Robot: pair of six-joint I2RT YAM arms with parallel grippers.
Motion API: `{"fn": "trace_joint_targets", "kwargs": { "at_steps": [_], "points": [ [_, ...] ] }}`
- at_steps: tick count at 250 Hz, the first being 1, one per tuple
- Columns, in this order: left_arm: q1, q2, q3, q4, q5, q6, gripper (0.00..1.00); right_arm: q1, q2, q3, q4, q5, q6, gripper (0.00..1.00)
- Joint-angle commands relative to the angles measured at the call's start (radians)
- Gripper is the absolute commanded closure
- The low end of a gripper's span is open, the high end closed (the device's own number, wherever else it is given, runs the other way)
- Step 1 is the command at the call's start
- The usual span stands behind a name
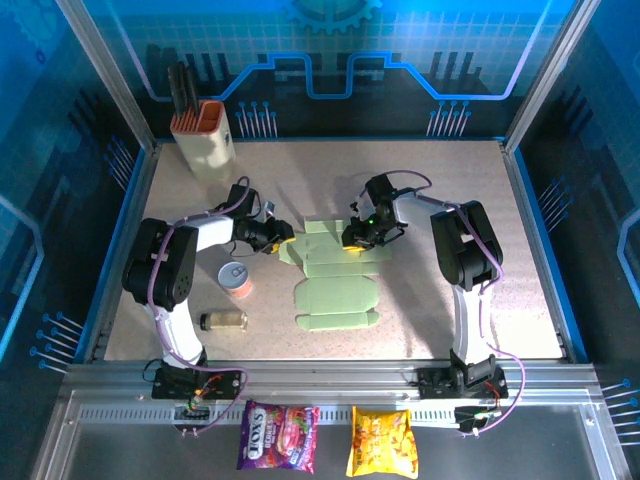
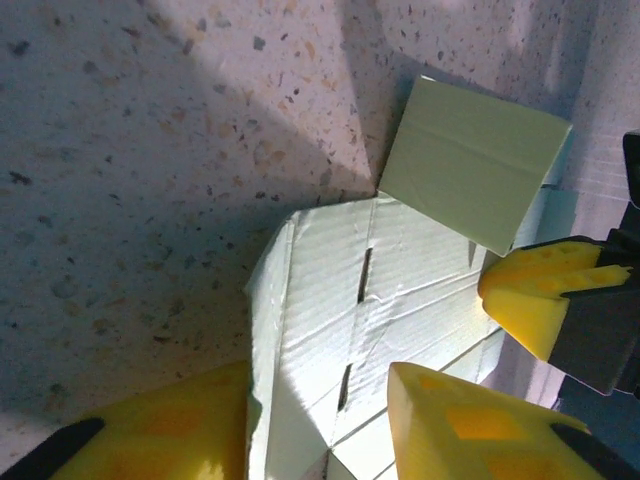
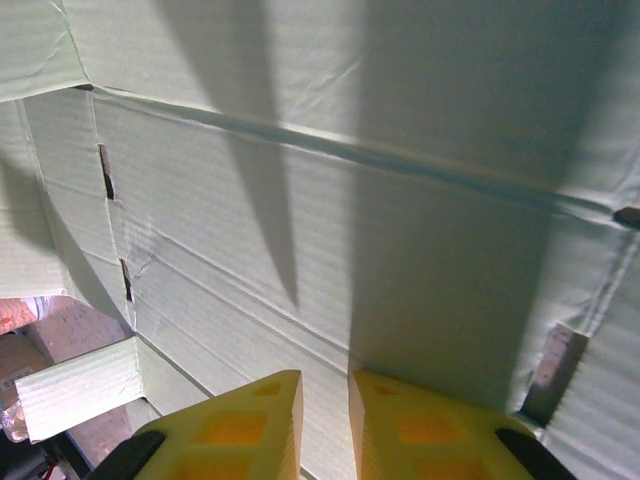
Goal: Fold the paper box
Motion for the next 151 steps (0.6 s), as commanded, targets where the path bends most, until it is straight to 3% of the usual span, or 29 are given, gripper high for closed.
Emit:
{"fn": "trace_joint_targets", "kwargs": {
  "at_steps": [1, 31, 96, 151],
  "points": [
    [-0.012, -0.001, -0.001, -0.043, -0.037, 0.036, 0.66, 0.004, 0.023, -0.003, -0.013, -0.002, 0.009, 0.78],
    [-0.012, -0.014, -0.013, -0.032, -0.023, 0.04, 0.74, 0.005, 0.021, -0.004, -0.011, -0.003, 0.009, 0.78],
    [-0.012, -0.048, -0.042, 0.083, 0.078, -0.01, 0.78, 0.004, 0.019, -0.01, -0.004, -0.004, 0.012, 0.78],
    [-0.014, -0.016, -0.032, 0.094, 0.087, -0.025, 0.67, 0.004, 0.018, -0.016, 0.003, -0.006, 0.014, 0.78]
  ]
}}
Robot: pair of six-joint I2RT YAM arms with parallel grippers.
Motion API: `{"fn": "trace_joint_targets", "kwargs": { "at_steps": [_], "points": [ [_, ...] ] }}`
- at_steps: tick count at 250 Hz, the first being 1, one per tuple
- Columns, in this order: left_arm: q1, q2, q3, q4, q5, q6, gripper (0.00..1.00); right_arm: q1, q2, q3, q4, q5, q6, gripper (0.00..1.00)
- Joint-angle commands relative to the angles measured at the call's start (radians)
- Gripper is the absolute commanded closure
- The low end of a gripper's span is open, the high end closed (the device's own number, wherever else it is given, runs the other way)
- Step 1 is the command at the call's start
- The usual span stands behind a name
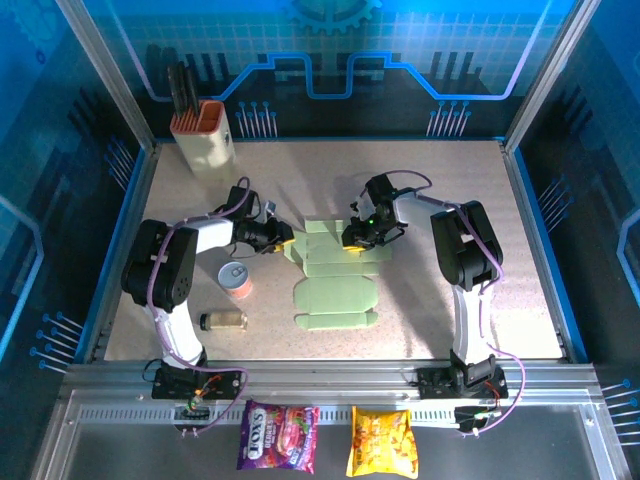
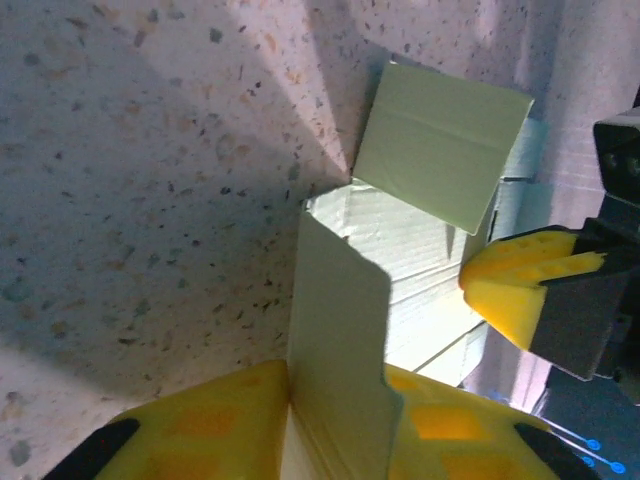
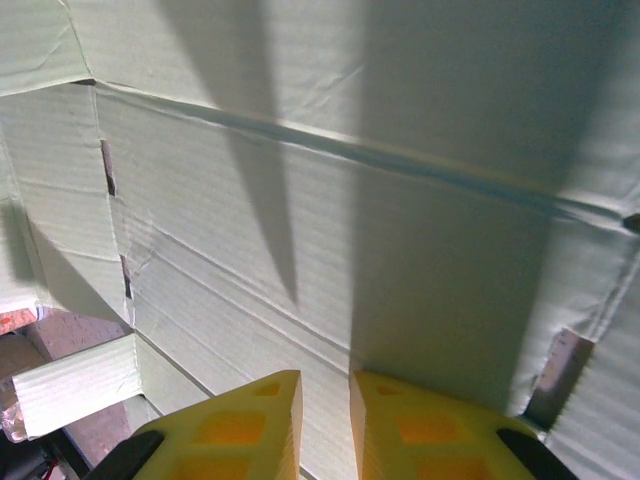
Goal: Fold the paper box
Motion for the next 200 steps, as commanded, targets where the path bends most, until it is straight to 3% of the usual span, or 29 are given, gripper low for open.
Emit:
{"fn": "trace_joint_targets", "kwargs": {
  "at_steps": [1, 66, 150, 200],
  "points": [
    [-0.011, -0.005, -0.001, 0.022, 0.049, -0.012, 0.67, 0.004, 0.018, -0.015, 0.003, -0.006, 0.012, 0.78],
    [-0.024, 0.034, 0.026, -0.029, 0.008, 0.022, 0.59, 0.005, 0.017, -0.01, -0.001, -0.009, 0.011, 0.78],
    [-0.043, 0.045, 0.046, -0.034, -0.001, 0.033, 0.64, 0.004, 0.018, -0.018, 0.008, -0.008, 0.016, 0.78],
    [-0.043, -0.005, 0.049, -0.129, -0.131, 0.068, 0.66, 0.003, 0.018, -0.016, 0.008, -0.009, 0.015, 0.78]
  ]
}}
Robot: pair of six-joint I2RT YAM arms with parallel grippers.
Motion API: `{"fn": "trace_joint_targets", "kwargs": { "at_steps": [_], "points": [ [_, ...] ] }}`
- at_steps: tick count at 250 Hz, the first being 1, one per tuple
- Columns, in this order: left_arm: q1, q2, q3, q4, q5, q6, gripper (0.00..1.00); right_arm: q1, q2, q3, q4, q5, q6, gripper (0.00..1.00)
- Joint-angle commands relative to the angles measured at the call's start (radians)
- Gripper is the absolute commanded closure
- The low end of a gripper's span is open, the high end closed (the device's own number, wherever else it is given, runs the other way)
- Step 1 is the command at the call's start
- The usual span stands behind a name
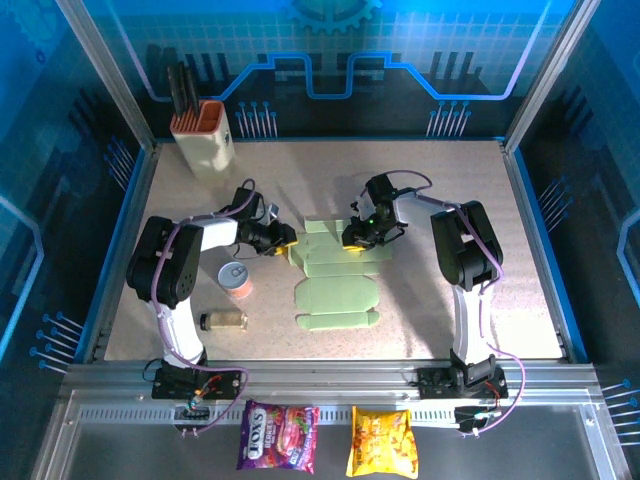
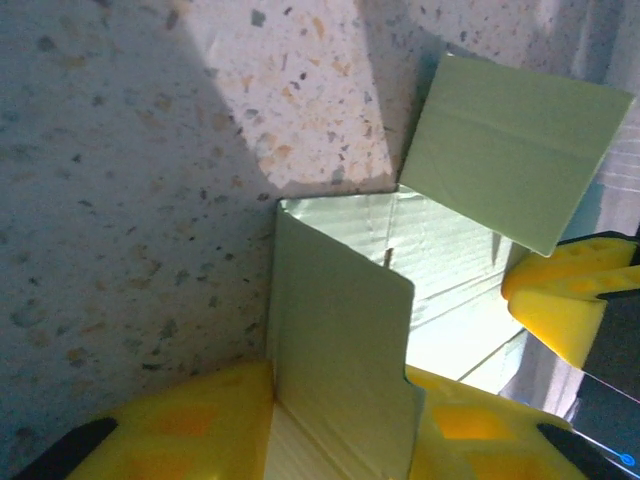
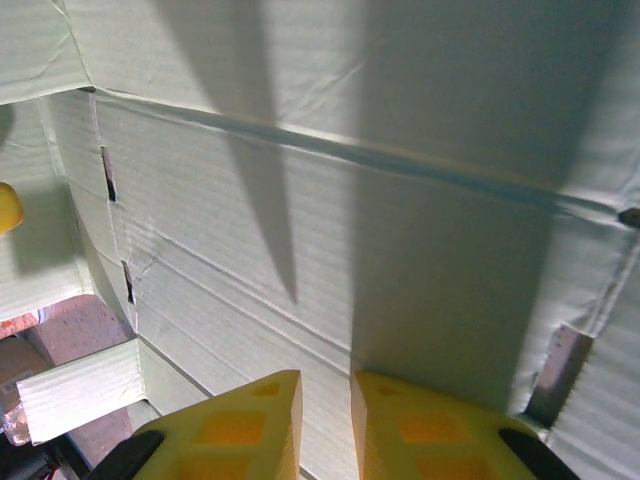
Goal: Fold the paper box
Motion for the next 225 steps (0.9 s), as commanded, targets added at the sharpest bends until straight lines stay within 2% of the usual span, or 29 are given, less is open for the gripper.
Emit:
{"fn": "trace_joint_targets", "kwargs": {
  "at_steps": [1, 39, 86, 152, 181, 225],
  "points": [
    [-0.02, -0.042, 0.03, -0.096, -0.072, 0.05, 0.66, 0.003, 0.019, -0.016, 0.003, -0.008, 0.007, 0.78],
    [-0.021, -0.027, 0.064, -0.164, -0.081, 0.09, 0.71, 0.003, 0.023, -0.013, 0.005, -0.009, 0.009, 0.78],
    [-0.022, -0.052, 0.039, -0.095, -0.015, 0.07, 0.82, 0.003, 0.022, -0.015, 0.006, -0.011, 0.009, 0.78],
    [-0.018, -0.098, 0.006, -0.021, 0.063, 0.026, 0.83, 0.003, 0.021, -0.013, 0.004, -0.012, 0.007, 0.78],
    [-0.018, -0.085, 0.006, 0.001, 0.094, 0.003, 0.79, 0.003, 0.021, -0.013, 0.005, -0.011, 0.008, 0.78],
    [-0.019, -0.056, 0.018, -0.016, 0.082, 0.002, 0.63, 0.003, 0.021, -0.013, 0.004, -0.014, 0.006, 0.77]
  ]
}}
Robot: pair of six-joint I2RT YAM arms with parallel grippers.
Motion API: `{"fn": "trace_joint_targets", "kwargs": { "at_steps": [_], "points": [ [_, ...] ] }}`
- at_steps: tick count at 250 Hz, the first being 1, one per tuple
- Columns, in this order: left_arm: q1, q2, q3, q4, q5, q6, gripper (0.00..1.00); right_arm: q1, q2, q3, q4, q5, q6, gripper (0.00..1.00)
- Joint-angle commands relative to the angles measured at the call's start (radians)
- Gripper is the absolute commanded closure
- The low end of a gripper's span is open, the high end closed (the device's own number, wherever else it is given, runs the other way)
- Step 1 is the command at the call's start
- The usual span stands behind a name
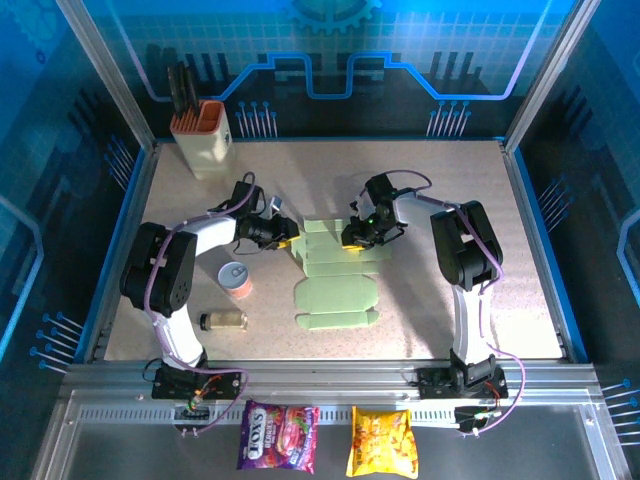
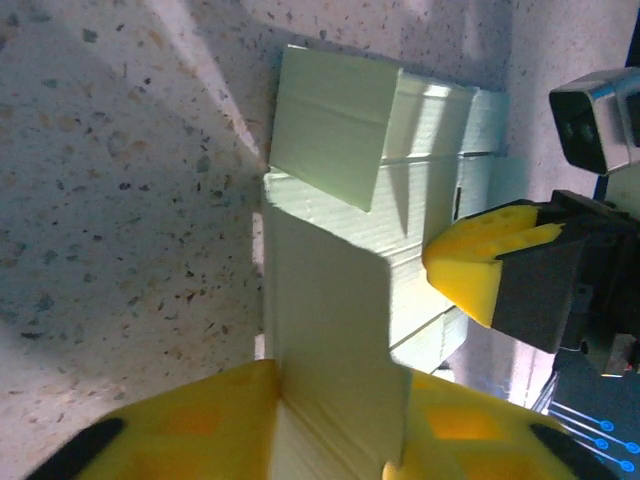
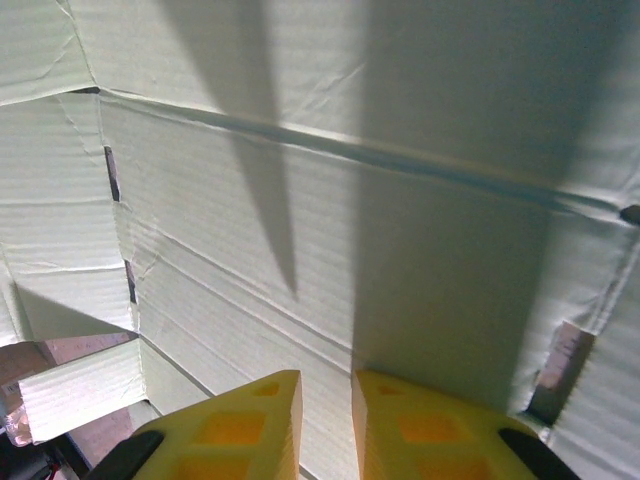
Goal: Fold the paper box
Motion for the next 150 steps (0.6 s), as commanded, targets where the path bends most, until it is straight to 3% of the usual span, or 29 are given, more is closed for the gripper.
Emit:
{"fn": "trace_joint_targets", "kwargs": {
  "at_steps": [1, 73, 123, 150],
  "points": [
    [-0.005, 0.015, -0.002, 0.004, 0.036, -0.009, 0.62, 0.002, 0.021, -0.013, -0.006, -0.011, 0.006, 0.78],
    [-0.009, 0.038, 0.039, -0.116, -0.068, 0.042, 0.56, 0.001, 0.025, -0.008, -0.009, -0.013, 0.006, 0.77],
    [-0.013, 0.023, 0.05, -0.184, -0.147, 0.07, 0.62, 0.001, 0.027, -0.004, -0.013, -0.011, 0.004, 0.78],
    [-0.018, 0.011, 0.054, -0.194, -0.16, 0.086, 0.72, 0.002, 0.023, -0.002, -0.014, -0.012, 0.004, 0.78]
  ]
}}
